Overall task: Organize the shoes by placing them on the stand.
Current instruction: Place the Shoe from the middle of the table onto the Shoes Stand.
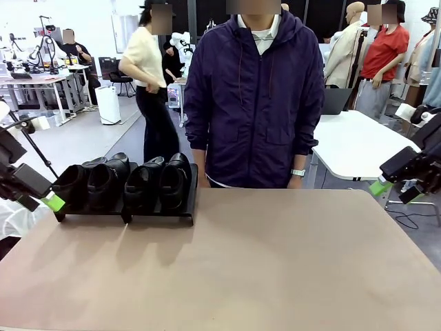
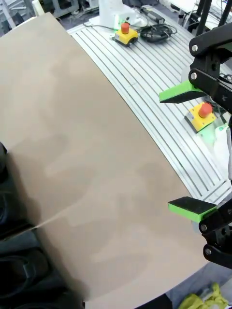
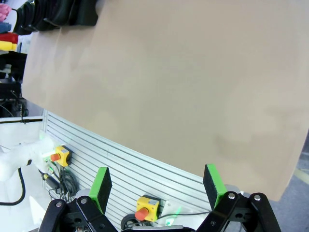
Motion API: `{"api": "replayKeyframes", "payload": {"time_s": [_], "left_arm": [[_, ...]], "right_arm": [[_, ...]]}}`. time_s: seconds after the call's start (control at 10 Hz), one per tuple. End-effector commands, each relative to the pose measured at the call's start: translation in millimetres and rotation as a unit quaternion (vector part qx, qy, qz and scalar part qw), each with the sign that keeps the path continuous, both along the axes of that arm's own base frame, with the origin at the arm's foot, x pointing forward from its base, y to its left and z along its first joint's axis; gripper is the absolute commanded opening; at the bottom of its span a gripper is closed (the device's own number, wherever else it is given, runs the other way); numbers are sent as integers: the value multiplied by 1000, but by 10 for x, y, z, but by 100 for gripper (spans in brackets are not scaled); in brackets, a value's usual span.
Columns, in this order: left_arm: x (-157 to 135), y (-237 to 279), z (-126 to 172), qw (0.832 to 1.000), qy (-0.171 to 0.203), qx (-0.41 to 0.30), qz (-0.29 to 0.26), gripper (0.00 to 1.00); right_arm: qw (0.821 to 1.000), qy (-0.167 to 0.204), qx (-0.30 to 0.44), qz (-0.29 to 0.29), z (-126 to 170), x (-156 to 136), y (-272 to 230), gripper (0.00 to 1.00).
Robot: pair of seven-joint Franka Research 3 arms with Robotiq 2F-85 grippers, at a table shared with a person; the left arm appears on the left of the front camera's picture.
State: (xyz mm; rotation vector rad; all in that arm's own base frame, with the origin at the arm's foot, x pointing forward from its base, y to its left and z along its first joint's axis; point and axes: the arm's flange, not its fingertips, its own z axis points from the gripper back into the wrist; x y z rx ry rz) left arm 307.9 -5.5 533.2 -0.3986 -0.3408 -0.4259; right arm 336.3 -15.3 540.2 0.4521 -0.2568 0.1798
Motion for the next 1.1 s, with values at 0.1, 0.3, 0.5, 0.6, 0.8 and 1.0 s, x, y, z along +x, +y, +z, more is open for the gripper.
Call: {"api": "replayKeyframes", "payload": {"time_s": [0.1, 0.3, 0.5, 0.6, 0.8, 1.0], "left_arm": [[-7, 3, 3, 1000, 3, 6, 6, 100], [-7, 3, 3, 1000, 3, 6, 6, 100], [-7, 3, 3, 1000, 3, 6, 6, 100], [-7, 3, 3, 1000, 3, 6, 6, 100], [-7, 3, 3, 1000, 3, 6, 6, 100], [-7, 3, 3, 1000, 3, 6, 6, 100]], "right_arm": [[1000, 2, 2, -7, 21, 7, 14, 100], [1000, 2, 2, -7, 21, 7, 14, 100], [1000, 2, 2, -7, 21, 7, 14, 100], [1000, 2, 2, -7, 21, 7, 14, 100], [1000, 2, 2, -7, 21, 7, 14, 100], [1000, 2, 2, -7, 21, 7, 14, 100]]}}
